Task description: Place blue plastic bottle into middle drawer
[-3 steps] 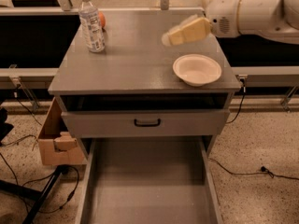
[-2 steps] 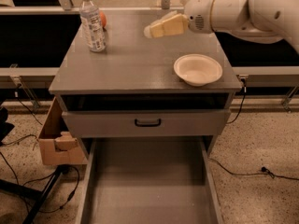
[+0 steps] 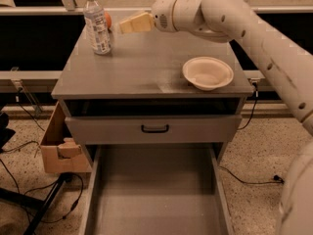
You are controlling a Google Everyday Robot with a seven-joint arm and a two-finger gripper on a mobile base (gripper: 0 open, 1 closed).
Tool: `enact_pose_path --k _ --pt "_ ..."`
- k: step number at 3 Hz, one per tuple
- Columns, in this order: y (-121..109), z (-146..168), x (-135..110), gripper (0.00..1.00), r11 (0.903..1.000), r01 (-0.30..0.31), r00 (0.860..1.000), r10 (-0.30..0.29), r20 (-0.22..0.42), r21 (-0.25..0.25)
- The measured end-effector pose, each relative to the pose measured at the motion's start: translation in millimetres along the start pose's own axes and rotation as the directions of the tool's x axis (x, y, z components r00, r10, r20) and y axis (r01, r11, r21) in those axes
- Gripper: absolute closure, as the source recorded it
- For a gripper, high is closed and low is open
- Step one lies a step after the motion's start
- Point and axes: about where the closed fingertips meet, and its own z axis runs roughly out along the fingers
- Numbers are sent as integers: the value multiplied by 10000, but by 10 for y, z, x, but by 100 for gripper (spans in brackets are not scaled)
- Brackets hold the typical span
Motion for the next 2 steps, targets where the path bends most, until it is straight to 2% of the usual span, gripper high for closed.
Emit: enact_pose_path --k 1,2 --pt "234 609 71 0 9998 -194 9995 195 -247 11" --pt "309 979 123 0 9993 -362 9991 364 -205 79"
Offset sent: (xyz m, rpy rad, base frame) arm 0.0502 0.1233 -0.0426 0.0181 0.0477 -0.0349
